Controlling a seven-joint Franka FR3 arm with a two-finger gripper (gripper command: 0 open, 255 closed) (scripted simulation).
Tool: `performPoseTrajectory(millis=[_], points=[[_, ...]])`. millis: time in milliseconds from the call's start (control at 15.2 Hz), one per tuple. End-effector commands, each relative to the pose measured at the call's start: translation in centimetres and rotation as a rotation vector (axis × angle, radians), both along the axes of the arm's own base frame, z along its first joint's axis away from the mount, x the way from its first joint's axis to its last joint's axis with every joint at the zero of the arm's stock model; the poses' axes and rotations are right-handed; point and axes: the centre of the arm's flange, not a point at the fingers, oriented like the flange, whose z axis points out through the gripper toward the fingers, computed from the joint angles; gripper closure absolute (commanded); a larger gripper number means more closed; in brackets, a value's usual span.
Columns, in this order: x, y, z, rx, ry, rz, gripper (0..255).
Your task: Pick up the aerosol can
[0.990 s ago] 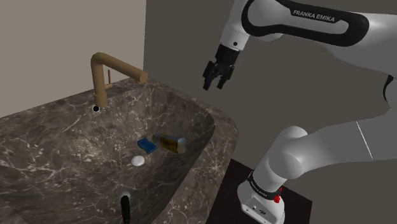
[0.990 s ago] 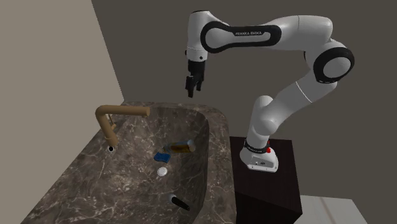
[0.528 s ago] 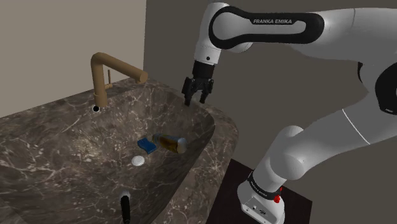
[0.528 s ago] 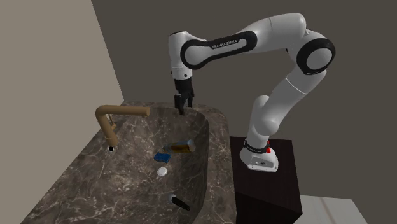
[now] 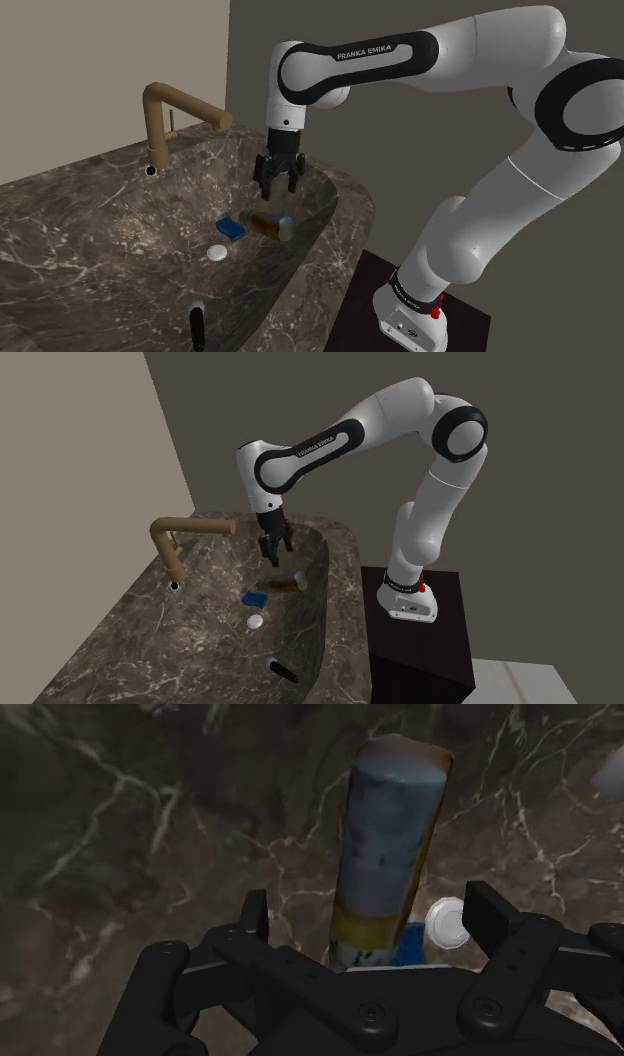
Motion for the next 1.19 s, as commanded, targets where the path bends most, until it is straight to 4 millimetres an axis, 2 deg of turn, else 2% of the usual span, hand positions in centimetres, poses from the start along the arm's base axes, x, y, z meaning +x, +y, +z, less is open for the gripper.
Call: performPoseTrajectory(millis=[0,132,594,726,792,1122], points=[[0.5,1.8,-2.2,0.012,0.047,0.013,0],[0.8,3.3,-3.9,0.021,0.084,0.024,0],[0.8,3.3,-7.6,0.021,0.084,0.024,0],[0.8,3.3,-7.9,0.021,0.084,0.024,0],[0.8,3.3,-7.8,0.021,0.084,0.024,255],[0.8,3.3,-7.8,0.020,0.084,0.024,255]])
